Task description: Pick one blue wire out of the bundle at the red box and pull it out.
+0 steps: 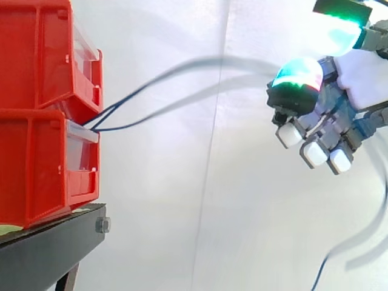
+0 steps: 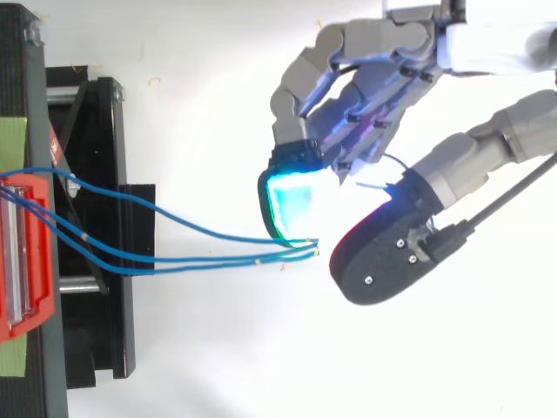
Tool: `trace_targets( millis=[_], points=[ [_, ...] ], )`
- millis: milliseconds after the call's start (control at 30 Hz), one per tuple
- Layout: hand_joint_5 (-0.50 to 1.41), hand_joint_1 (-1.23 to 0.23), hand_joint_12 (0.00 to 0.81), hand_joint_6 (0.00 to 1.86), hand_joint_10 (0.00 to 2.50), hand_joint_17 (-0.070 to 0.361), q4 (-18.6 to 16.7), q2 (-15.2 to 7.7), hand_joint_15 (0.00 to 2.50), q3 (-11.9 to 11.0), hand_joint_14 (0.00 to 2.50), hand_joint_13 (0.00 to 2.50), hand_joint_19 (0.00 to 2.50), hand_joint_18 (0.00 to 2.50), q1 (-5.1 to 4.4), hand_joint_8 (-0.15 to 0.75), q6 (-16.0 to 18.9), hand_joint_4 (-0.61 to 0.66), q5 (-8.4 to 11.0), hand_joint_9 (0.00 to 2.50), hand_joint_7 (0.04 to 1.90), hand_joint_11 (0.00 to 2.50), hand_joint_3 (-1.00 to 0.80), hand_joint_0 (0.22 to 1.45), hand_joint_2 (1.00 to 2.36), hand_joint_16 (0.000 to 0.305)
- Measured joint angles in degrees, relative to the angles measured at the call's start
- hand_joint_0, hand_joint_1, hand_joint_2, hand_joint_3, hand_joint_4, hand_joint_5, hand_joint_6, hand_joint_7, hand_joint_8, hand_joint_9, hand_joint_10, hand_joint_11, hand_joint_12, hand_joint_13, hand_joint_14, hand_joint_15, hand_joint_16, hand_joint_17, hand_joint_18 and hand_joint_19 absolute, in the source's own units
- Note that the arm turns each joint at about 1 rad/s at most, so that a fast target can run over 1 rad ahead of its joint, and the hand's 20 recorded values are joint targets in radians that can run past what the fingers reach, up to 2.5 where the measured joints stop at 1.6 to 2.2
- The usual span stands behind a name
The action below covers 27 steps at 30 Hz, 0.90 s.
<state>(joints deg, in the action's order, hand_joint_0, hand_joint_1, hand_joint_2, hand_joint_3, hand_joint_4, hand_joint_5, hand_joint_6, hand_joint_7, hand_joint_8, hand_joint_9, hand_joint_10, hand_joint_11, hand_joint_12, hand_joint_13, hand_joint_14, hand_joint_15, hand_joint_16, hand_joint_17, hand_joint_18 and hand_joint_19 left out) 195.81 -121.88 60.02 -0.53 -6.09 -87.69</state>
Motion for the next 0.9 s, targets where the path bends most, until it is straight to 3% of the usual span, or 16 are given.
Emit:
trace_targets(
  millis=[367, 633, 767, 867, 900],
  points=[
    [-0.22, -0.72, 0.478, 0.93, 0.01, 0.152, -0.1, 0.0, 0.28, 0.2, 0.01, 0.74, 0.35, 0.76, 0.0, 0.329, -1.1, 0.14, 0.59, 0.74, 0.91, 0.45, -0.5, 0.48, 1.0, 0.067],
    [-0.21, -0.66, 0.476, 0.9, 0.01, 0.152, -0.1, -0.1, 0.29, 0.5, 0.01, 0.74, 0.36, 0.76, -0.04, 0.333, -1.4, 0.16, 0.63, 0.75, 0.8, 0.43, -0.5, 0.48, 1.0, 0.068],
    [-0.2, -0.64, 0.475, 0.86, 0.01, 0.152, -2.2, -0.2, 0.29, 2.9, 0.01, 0.75, 0.37, 0.76, -0.37, 0.332, -1.9, 0.19, 2.07, 0.77, 0.75, 0.39, -0.49, 0.48, 1.0, 0.068],
    [-0.17, -0.63, 0.472, 0.77, 0.01, 0.152, -5.9, -0.3, 0.28, 6.5, 0.01, 0.76, 0.37, 0.75, -0.93, 0.331, -3.0, 0.19, 5.18, 0.79, 0.79, 0.35, -0.5, 0.48, 1.0, 0.067],
    [-0.15, -0.63, 0.47, 0.69, 0.01, 0.151, -7.7, -0.4, 0.28, 8.0, 0.01, 0.77, 0.38, 0.75, -1.19, 0.328, -3.8, 0.2, 6.37, 0.8, 0.91, 0.31, -0.49, 0.48, 1.0, 0.067]
  ],
)
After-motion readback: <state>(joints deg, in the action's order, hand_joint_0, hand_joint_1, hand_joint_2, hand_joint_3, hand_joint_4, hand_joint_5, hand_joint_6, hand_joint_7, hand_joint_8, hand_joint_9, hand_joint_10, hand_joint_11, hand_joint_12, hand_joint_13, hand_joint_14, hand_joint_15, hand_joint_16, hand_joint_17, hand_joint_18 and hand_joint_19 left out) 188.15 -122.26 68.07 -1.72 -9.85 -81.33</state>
